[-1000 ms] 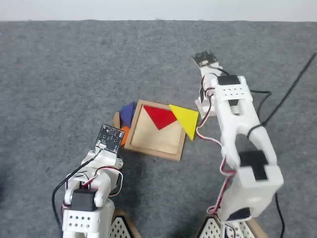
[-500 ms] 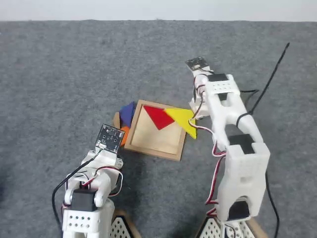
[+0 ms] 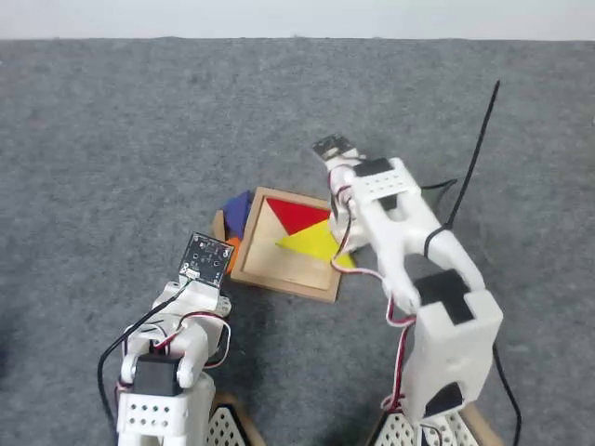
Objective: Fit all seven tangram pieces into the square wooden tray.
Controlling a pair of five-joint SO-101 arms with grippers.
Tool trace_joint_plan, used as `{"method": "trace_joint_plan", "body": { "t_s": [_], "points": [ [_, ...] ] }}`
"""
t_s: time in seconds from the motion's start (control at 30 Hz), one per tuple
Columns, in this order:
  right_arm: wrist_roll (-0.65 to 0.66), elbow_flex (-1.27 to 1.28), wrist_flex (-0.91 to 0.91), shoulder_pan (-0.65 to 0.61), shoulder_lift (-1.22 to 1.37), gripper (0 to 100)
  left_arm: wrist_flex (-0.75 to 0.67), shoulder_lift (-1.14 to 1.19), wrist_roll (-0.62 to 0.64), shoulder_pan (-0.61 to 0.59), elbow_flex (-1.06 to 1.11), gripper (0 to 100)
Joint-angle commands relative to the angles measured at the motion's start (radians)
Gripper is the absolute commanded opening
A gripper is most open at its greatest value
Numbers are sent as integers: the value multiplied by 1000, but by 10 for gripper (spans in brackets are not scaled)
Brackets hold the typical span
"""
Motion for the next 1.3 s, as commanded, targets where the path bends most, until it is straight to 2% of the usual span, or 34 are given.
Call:
{"method": "trace_joint_plan", "body": {
  "t_s": [0.0,0.17,0.3,0.93,1.27],
  "points": [
    [-51,38,16,-58,-124,270,3,-17,8,-3,-12,15],
    [-137,98,24,-61,-183,270,3,-17,8,-3,-12,15],
    [-141,120,102,-68,-206,270,3,-17,8,-3,-12,15],
    [-141,58,96,-239,-214,270,3,-17,8,-3,-12,15],
    [-138,26,-44,-340,-200,270,3,-17,8,-3,-12,15]
  ]
}}
